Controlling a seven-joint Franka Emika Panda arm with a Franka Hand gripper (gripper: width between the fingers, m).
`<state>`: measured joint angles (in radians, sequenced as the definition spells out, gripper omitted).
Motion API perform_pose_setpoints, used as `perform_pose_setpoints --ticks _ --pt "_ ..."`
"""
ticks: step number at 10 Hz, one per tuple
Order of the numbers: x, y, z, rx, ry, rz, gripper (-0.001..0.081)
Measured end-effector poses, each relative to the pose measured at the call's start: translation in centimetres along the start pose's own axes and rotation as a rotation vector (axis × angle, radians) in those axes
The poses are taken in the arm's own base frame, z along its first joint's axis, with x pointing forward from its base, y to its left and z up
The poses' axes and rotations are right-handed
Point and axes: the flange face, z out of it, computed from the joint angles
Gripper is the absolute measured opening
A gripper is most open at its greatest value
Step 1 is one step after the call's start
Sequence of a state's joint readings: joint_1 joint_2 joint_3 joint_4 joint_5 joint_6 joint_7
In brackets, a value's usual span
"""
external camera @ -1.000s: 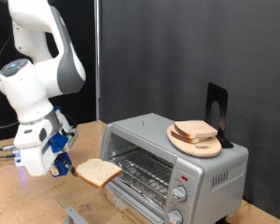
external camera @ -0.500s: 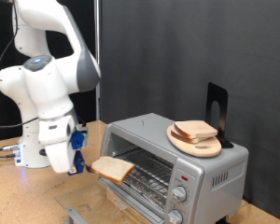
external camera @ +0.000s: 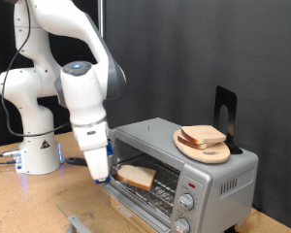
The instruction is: Make a piece of toast with the oven
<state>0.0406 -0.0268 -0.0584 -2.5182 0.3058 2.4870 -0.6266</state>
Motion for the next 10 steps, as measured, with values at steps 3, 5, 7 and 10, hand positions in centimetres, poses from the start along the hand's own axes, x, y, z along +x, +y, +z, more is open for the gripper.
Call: perform_pose_setpoints --ticks 3,5,7,10 --pt "1.2 -2.6 0.0 -0.023 -0.013 -0.024 0.0389" --pt "0.6 -2.5 -0.2 -0.054 -0.035 -0.051 0.0389" --pt "-1.3 -1.8 -0.4 -0.049 -0.075 -0.052 0.0389" --pt "-3.4 -1.4 -1.3 -0.040 -0.074 -0.043 0.0389"
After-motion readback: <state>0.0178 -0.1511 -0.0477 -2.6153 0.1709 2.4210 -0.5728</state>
